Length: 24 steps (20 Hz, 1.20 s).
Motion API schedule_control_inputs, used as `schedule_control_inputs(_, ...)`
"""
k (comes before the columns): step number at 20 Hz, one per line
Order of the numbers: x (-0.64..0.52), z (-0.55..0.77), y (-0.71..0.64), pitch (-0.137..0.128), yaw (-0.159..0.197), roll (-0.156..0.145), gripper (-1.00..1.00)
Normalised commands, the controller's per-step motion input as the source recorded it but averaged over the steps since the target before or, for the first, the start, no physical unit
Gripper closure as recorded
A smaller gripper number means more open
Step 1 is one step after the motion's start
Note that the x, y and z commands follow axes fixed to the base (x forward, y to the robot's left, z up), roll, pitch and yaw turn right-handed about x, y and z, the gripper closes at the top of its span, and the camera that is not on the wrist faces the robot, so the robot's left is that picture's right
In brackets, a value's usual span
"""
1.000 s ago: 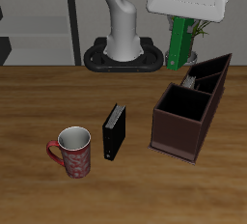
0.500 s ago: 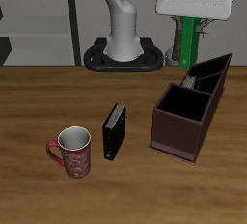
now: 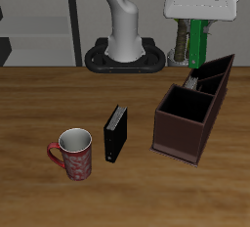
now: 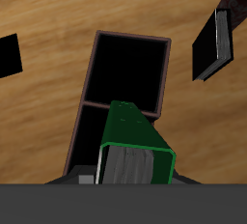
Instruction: Place the yellow book into the left desk caddy's front compartment and place the green book into the left desk caddy's left compartment and place the black book into the left desk caddy's back compartment
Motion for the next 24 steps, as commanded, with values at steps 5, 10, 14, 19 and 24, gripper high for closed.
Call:
schedule_control_inputs(5,-0.24,-0.12,0.16,-0.006,-0.010,0.029,1.00)
schedule_control_inputs(10,-0.29,-0.12,0.13,-0.011,-0.033,0.037,1.00)
schedule_control_inputs(14,-0.33,-0.22,0.12,-0.006,-0.045,0.039,1.00)
schedule_control_inputs(19,-0.21,-0.13,0.15,0.000,0.000,0.054,1.00)
schedule_control_inputs(24,-0.23,-0.03,0.13,-0.017,-0.015,0.042,1.00)
